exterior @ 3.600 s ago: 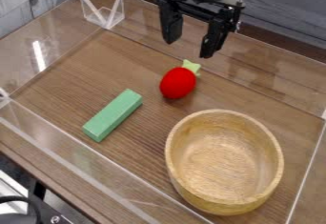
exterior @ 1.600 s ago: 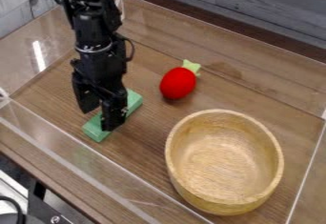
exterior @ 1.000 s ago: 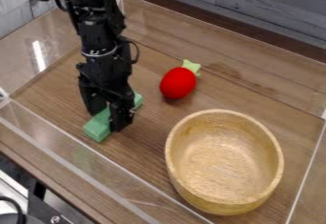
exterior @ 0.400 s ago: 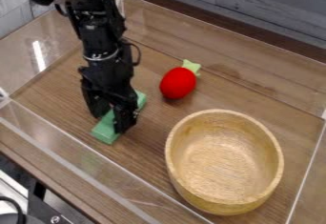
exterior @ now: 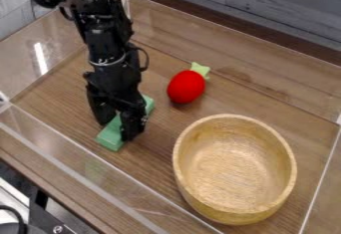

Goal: Put the green block in the brown bowl

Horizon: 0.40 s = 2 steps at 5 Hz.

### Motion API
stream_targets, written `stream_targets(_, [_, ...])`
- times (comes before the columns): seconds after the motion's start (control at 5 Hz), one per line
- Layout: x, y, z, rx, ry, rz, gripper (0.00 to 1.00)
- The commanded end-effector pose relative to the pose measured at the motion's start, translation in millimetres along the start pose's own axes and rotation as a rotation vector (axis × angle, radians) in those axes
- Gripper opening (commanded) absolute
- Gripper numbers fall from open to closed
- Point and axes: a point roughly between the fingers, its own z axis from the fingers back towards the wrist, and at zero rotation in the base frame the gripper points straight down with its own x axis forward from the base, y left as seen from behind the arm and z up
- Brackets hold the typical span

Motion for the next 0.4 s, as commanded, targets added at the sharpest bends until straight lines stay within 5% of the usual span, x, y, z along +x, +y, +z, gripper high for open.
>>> stream_targets(0.0, [4.1, 1.3, 5.9, 0.006, -0.027, 0.004, 1.0])
stream_targets(0.2, [4.2, 2.0, 5.8, 0.003, -0.03, 0.012, 1.0])
